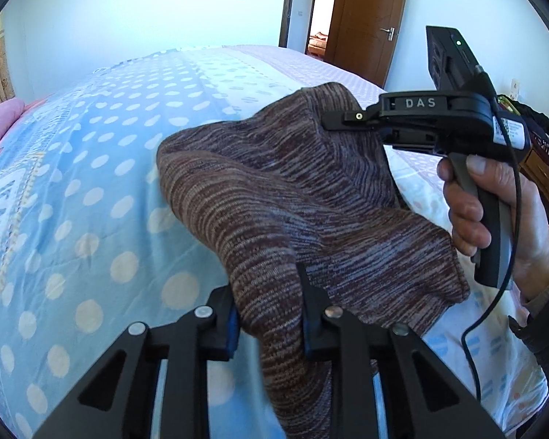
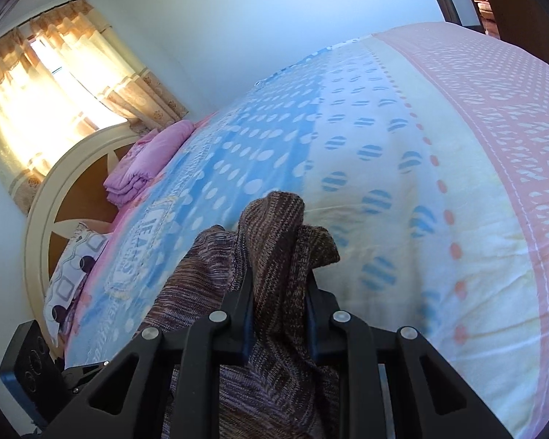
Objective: Fold small clothes
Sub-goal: 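Lift the sweater end with both grippers and fold it over onto the rest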
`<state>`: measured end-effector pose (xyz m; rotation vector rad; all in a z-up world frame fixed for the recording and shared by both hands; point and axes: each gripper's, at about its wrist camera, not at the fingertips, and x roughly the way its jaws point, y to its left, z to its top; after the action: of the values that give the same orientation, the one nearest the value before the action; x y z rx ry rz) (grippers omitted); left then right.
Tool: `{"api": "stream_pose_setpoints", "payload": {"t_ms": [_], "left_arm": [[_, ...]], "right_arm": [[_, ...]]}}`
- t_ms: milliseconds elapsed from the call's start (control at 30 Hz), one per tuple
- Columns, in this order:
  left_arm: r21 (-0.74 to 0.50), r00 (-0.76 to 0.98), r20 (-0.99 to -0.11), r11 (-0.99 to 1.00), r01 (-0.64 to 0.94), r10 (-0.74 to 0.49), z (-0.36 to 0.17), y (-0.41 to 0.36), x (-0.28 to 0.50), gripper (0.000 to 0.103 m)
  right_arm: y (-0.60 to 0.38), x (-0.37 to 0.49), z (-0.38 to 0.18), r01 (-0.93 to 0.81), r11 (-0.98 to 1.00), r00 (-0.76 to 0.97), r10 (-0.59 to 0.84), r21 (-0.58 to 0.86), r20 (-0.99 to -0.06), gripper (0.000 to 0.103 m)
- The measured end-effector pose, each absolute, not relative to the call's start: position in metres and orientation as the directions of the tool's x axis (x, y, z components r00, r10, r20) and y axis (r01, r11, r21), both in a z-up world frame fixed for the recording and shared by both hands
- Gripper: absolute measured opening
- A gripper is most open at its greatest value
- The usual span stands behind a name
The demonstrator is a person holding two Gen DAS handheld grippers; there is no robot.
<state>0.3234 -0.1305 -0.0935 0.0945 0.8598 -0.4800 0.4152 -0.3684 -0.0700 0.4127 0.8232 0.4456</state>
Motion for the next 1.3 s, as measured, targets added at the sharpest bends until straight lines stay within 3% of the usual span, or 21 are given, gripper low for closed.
{"api": "stream_pose_setpoints", "payload": {"t_ms": [1300], "left_arm": [[-0.091,0.675,-0.712,0.978,0.187,-0.195,-0.07,0.053,0.213,0.025]], "right_arm": [[-0.149,0.343,-0.05,-0.461,0.693,0.418,0.72,0.554,-0.553,0.022]]}}
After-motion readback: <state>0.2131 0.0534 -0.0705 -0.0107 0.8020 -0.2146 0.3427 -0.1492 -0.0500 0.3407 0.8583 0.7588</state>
